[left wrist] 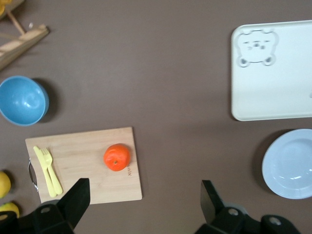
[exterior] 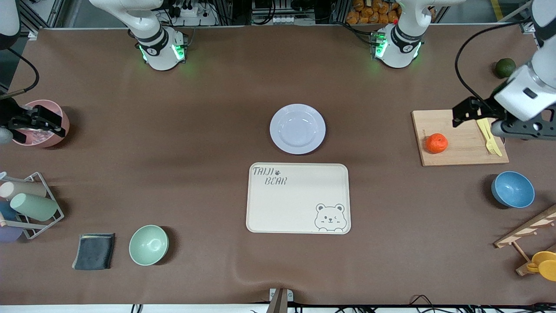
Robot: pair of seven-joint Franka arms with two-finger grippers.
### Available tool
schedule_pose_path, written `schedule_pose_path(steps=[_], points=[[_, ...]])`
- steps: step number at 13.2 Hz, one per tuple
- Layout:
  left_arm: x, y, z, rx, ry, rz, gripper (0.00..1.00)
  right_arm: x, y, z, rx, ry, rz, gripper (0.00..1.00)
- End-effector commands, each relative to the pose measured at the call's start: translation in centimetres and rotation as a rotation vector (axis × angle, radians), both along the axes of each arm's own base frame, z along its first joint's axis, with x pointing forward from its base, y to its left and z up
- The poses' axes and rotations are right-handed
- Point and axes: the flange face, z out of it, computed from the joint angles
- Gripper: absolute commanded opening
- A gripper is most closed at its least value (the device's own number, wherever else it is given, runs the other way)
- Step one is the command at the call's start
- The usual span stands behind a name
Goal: Place orange and plate with both arms
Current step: 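Lower the left gripper over the orange on the wooden board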
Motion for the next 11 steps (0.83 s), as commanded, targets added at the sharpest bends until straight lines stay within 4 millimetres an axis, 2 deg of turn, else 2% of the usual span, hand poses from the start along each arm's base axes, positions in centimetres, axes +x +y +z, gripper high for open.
schedule_pose_path(steps=[1, 2, 3, 4, 6, 8, 11], points=[[1.4, 2.7, -3.1, -0.016, 0.058, 0.048, 1.00, 0.0, 0.0, -0.3, -0.013, 0.048, -0.007, 1.00], [2.4, 4.5, -6.7, -0.016, 0.128, 0.084, 1.00, 0.0, 0.0, -0.6, -0.013, 0.059, -0.002, 1.00], [2.4, 5.8, -9.3, -0.012, 0.219, 0.098, 1.00, -0.1, 0.2, -1.1, -0.014, 0.083, 0.003, 1.00], [2.3, 6.6, -10.9, -0.012, 0.269, 0.107, 1.00, -0.1, 0.5, -1.6, -0.013, 0.106, 0.012, 1.00], [3.0, 8.9, -16.0, -0.014, 0.352, 0.138, 1.00, 0.0, 1.6, -2.5, -0.001, 0.142, 0.019, 1.00], [3.4, 9.7, -19.7, 0.050, 0.407, 0.124, 1.00, 0.1, 3.2, -2.5, -0.001, 0.138, 0.042, 1.00], [3.1, 10.1, -23.6, 0.048, 0.403, 0.125, 1.00, 0.6, 3.5, -3.7, 0.061, 0.153, 0.033, 1.00]])
